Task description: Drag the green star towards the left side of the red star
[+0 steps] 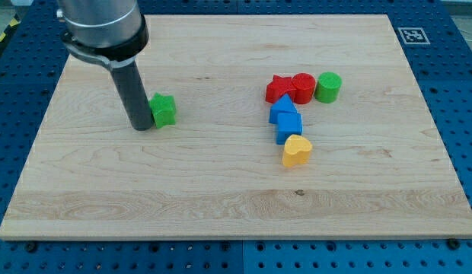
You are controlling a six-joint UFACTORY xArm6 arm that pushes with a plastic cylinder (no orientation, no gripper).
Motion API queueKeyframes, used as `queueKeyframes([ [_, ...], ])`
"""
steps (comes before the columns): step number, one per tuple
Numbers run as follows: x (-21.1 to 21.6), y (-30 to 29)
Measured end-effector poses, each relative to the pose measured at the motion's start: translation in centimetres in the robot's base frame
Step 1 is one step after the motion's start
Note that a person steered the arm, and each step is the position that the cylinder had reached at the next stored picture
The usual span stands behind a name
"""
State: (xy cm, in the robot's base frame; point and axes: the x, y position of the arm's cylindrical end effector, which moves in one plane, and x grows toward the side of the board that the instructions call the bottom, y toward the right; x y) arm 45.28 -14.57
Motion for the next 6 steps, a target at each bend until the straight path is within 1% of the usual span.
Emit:
queueKeyframes([
  [2, -1.1, 0.6],
  [6, -1.2, 2.7],
])
